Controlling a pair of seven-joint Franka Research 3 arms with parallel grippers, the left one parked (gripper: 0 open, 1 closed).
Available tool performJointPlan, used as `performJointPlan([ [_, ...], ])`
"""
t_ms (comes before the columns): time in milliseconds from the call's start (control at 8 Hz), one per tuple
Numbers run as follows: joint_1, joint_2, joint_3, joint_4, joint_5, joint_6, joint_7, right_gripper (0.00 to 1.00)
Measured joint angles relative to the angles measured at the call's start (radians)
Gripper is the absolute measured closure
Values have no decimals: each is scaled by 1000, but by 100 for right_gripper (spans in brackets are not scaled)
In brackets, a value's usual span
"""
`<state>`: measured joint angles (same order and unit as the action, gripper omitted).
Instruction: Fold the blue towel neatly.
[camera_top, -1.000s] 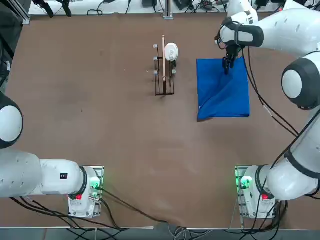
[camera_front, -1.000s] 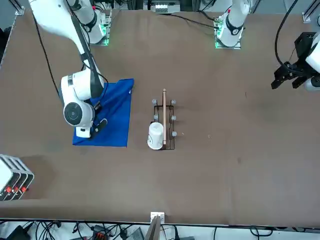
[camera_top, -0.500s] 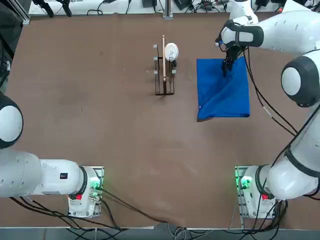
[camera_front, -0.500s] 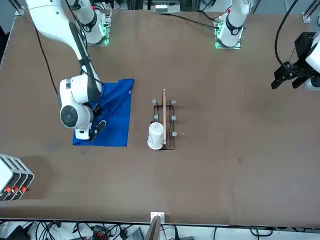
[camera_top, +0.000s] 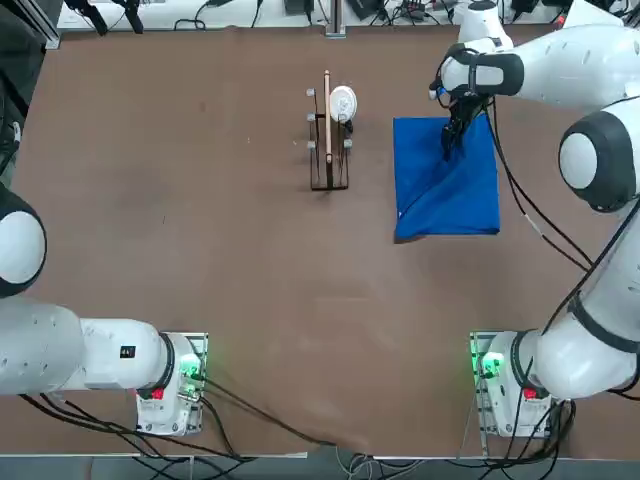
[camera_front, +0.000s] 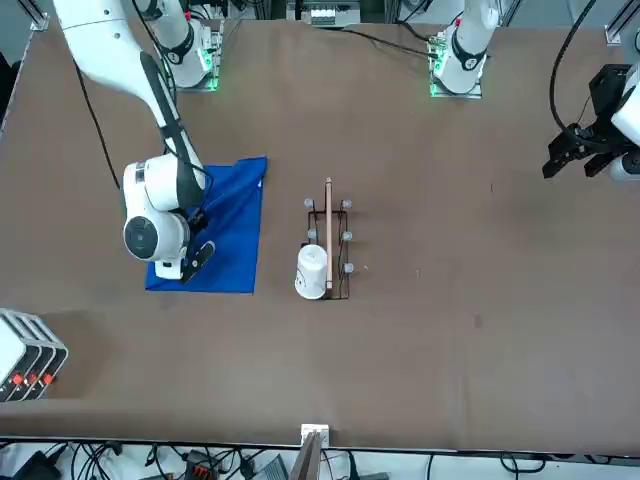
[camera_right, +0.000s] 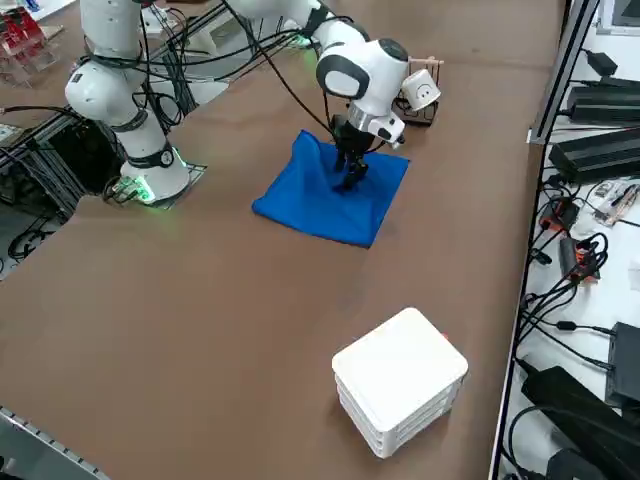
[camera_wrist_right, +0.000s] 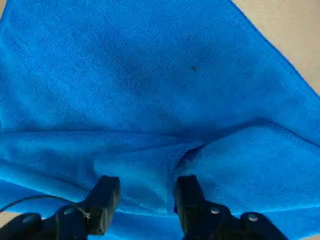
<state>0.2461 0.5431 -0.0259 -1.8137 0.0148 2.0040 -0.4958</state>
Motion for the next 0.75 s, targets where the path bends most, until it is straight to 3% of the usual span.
performJointPlan([
  [750,-23,16,5,-5,32,-14,-20,31],
])
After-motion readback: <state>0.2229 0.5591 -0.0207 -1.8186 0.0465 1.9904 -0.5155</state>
